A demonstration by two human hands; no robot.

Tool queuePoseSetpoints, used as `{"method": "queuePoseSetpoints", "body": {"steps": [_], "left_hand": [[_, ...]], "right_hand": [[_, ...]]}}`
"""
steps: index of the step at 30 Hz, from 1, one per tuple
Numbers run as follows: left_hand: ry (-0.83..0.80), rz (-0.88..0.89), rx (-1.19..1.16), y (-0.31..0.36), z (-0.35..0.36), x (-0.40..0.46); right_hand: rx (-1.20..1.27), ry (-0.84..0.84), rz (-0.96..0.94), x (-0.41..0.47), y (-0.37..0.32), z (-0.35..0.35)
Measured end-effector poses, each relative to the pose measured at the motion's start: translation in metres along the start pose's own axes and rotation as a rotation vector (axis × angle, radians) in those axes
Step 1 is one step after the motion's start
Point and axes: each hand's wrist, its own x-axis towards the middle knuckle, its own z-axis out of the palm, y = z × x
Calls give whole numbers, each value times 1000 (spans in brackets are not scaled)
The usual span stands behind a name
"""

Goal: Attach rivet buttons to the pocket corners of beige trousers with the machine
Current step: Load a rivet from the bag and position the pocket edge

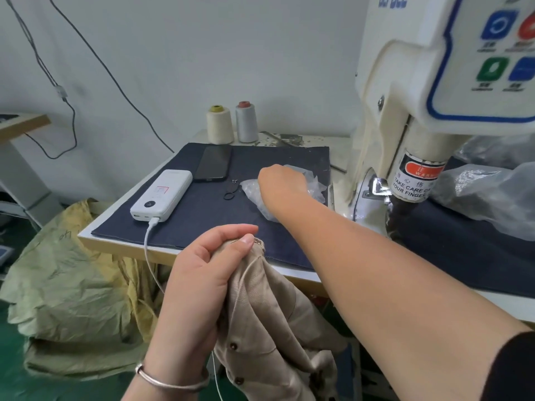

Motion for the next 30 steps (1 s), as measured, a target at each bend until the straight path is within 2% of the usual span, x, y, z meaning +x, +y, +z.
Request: {"method": "queuePoseSetpoints", "body": {"steps": [7,22,30], "left_hand": [[1,-5,5,-2,1,0],[-2,-4,24,0,6,2],[-2,-1,39,0,7,2]], "right_hand": [[-51,53,-3,-1,2,5],[22,-47,20,13,1,18],[-9,62,-24,13,3,28]]}}
